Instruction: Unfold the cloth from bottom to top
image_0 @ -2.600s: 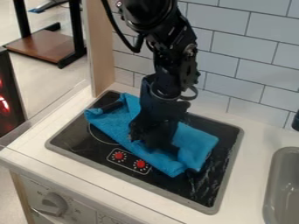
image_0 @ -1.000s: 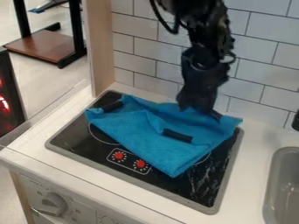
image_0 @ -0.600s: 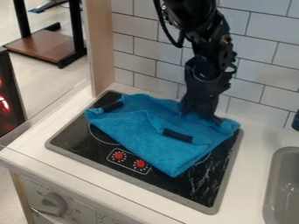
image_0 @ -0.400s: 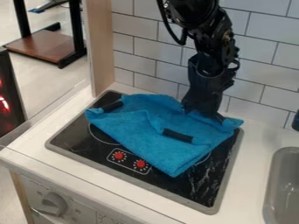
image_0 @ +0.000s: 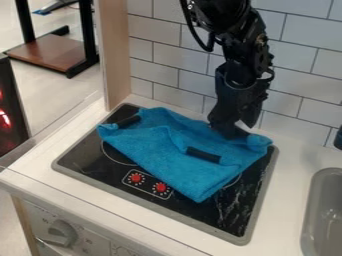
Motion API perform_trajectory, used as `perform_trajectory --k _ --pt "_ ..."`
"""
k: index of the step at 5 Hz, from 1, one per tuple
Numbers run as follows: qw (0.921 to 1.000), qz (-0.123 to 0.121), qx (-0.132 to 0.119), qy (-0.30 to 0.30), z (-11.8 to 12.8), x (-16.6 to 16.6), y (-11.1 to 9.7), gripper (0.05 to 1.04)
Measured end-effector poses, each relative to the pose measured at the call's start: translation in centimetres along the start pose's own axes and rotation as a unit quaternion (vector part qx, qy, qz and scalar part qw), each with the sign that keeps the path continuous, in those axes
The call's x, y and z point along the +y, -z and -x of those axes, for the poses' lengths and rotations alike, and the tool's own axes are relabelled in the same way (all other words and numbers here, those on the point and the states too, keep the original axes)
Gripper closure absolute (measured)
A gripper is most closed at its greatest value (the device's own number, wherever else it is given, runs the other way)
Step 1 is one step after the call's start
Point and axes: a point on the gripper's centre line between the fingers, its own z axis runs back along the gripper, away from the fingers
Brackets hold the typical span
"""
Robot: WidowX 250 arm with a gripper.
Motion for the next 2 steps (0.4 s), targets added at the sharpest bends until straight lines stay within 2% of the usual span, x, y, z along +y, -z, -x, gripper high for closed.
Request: perform_trajectory --k 1,2 --pt "0.9998 0.017 -0.001 -0.006 -0.5 -0.6 -1.2 0.065" --pt "0.9988 0.048 -0.001 -0.004 -0.7 -1.5 -3.7 0.077"
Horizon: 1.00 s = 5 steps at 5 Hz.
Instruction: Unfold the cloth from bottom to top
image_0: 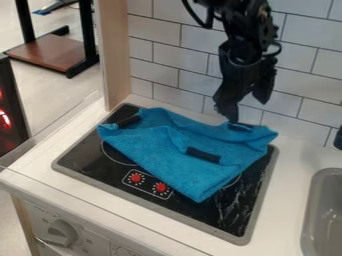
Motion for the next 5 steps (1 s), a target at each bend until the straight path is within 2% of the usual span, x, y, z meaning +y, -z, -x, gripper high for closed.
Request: perform_trajectory --k 1,2,3,5 --pt "0.9998 0.018 0.005 0.01 0.2 -0.2 -1.9 0.085" --pt "0.9997 0.017 0.004 0.015 0.2 0.4 -4.0 0.085" --pt "0.9989 -0.037 0.008 0.028 0.3 2.1 -4.9 0.085" --pt "0.9988 -0.04 0.008 0.026 0.2 2.2 -4.8 0.085"
